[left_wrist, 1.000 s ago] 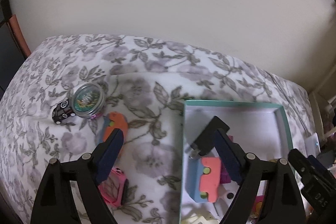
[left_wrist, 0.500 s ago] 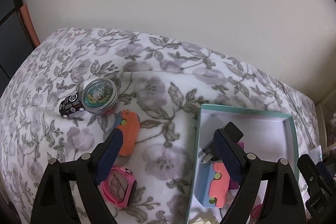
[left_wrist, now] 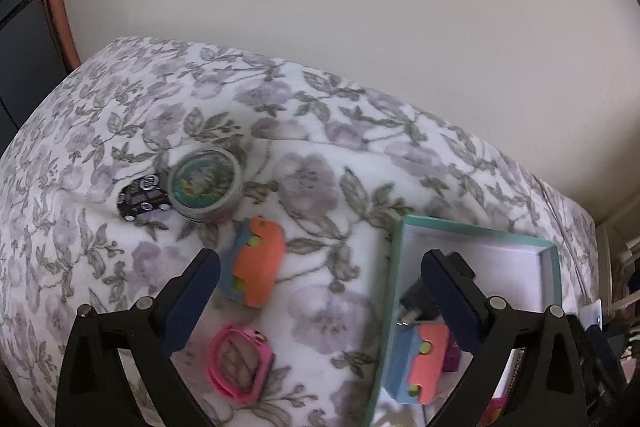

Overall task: Organize rigid objects
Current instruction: 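Withdraw both open tools toward the black toy car and bead tin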

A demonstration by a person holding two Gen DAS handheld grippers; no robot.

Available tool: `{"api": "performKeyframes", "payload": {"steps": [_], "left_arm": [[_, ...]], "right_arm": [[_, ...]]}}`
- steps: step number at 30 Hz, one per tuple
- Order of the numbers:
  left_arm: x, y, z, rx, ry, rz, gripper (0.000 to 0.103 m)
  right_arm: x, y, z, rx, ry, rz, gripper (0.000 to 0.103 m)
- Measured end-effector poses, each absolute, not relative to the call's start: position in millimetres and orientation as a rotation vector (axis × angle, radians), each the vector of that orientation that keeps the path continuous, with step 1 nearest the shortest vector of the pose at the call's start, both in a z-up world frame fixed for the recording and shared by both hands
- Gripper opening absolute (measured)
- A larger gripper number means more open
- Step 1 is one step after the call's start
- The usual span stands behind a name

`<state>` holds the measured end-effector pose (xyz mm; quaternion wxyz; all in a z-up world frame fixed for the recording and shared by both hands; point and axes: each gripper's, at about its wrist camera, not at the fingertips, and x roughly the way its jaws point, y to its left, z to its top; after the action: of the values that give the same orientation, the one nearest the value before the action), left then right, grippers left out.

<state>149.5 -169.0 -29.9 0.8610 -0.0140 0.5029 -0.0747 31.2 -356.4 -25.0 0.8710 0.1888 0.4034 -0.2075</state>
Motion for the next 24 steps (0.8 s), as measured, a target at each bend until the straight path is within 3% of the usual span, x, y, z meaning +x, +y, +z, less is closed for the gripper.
{"api": "performKeyframes", "payload": {"steps": [24], "left_arm": [[192.1,-21.1,-20.0,-0.087,1.108,0.121,0.100]], "right_arm": [[98.2,-224.6,-53.6,0.245,0.938,-0.158,0.103]]}}
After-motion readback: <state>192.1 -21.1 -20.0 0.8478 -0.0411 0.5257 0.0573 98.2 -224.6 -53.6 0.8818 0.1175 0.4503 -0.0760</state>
